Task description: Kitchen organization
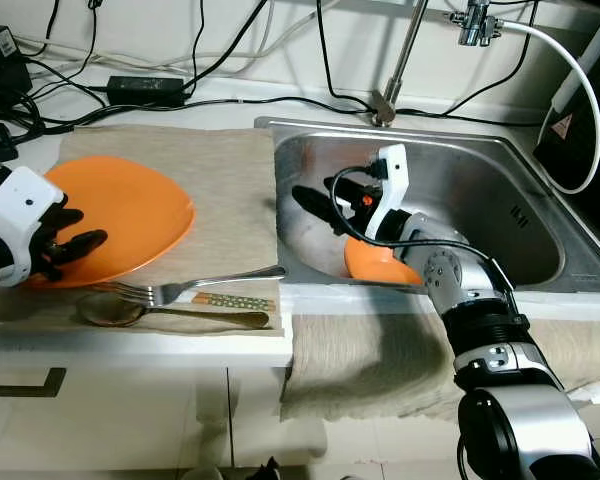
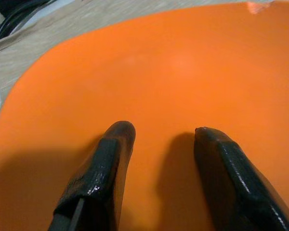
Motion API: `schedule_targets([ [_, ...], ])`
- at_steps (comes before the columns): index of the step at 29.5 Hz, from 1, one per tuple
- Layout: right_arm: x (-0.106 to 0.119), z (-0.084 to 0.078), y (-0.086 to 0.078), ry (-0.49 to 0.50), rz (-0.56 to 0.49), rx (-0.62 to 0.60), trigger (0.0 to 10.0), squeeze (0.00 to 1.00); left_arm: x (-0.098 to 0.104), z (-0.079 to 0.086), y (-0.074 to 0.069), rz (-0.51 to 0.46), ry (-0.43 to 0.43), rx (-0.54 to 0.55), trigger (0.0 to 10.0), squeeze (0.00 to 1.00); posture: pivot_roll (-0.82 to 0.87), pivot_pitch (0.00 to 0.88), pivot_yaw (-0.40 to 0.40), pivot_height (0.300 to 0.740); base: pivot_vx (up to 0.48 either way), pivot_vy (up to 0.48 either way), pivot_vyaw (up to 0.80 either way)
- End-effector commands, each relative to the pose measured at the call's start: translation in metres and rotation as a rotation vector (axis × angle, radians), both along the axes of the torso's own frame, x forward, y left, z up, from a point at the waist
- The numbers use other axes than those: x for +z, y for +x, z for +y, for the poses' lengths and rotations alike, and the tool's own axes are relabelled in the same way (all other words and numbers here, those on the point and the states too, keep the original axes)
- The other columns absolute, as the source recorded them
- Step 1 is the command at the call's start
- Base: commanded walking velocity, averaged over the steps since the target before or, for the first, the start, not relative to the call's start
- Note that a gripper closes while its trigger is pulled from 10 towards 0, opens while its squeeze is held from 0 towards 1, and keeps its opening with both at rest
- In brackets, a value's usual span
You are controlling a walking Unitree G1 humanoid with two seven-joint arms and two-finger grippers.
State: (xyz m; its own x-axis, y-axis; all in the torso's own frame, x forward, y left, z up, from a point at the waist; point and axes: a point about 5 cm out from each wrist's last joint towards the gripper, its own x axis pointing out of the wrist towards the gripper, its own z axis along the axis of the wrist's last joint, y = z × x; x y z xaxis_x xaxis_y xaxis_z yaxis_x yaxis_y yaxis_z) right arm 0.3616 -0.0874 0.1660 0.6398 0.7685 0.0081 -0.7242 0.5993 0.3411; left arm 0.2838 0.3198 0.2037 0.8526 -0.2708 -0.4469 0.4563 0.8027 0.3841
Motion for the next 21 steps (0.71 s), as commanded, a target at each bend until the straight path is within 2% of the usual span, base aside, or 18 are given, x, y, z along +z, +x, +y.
schedule_targets([
  [1,0.005,-0.005,0.0,-0.012,-0.019,-0.007,10.0,0.0,-0.016,-0.01,0.005,0.057,0.003,-0.035,10.0,0.0,-0.02,0.0,-0.098,0.74,0.0,0.0,0.0],
  [4,0.005,-0.004,0.0,-0.012,-0.021,-0.008,10.0,0.0,-0.018,-0.019,0.011,0.058,-0.006,-0.071,10.0,0.0,-0.02,0.0,-0.098,0.74,0.0,0.0,0.0],
  [14,0.006,-0.006,0.0,-0.017,-0.026,-0.015,10.0,0.0,-0.013,-0.069,0.037,0.0,-0.034,-0.244,10.0,0.0,-0.02,0.0,-0.096,0.74,0.0,0.0,0.0],
  [18,0.006,-0.006,0.0,-0.018,-0.025,-0.02,10.0,0.0,-0.006,-0.09,0.048,-0.08,-0.056,-0.282,10.0,0.0,-0.02,0.0,-0.095,0.74,0.0,0.0,0.0],
  [21,0.006,-0.005,0.0,-0.017,-0.026,-0.021,10.0,0.0,-0.001,-0.099,0.055,-0.137,-0.071,-0.281,10.0,0.0,-0.02,0.0,-0.095,0.74,0.0,0.0,0.0],
])
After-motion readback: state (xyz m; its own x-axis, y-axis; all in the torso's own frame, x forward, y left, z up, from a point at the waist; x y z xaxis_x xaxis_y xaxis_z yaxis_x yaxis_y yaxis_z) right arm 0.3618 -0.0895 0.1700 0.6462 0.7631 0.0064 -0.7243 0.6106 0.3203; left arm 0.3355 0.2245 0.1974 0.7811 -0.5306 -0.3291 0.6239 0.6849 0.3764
